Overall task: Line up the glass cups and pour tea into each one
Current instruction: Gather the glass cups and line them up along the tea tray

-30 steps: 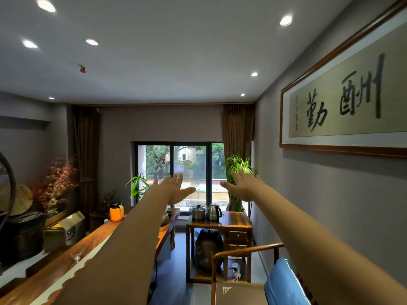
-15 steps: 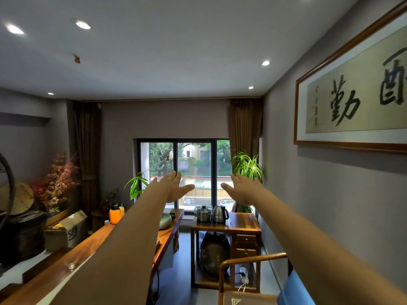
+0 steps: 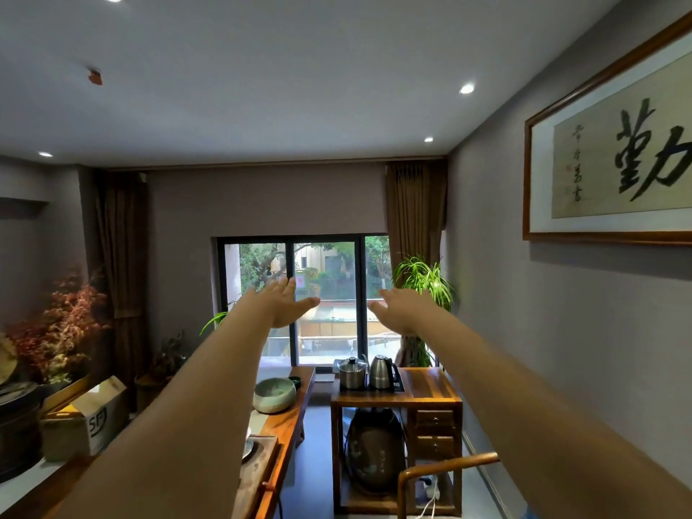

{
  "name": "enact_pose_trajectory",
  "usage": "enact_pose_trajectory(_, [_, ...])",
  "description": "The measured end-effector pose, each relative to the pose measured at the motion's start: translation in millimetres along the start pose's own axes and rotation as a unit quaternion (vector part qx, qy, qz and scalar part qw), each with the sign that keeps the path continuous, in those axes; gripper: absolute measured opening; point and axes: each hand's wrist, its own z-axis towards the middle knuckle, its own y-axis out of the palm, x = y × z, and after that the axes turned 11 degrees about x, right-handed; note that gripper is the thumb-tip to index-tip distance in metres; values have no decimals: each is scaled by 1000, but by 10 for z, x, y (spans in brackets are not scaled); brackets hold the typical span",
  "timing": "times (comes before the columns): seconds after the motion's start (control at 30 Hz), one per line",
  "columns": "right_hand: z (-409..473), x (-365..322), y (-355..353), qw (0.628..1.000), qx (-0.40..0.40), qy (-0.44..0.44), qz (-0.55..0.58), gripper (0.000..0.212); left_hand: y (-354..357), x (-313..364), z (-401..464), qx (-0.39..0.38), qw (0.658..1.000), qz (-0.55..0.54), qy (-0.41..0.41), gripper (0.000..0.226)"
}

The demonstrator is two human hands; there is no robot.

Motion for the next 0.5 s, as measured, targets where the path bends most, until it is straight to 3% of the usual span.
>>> enact_pose_trajectory(0.5, [1292,-451,773,999,-10,15,40,73,613,-889,1070,-39,998,36,-15,88])
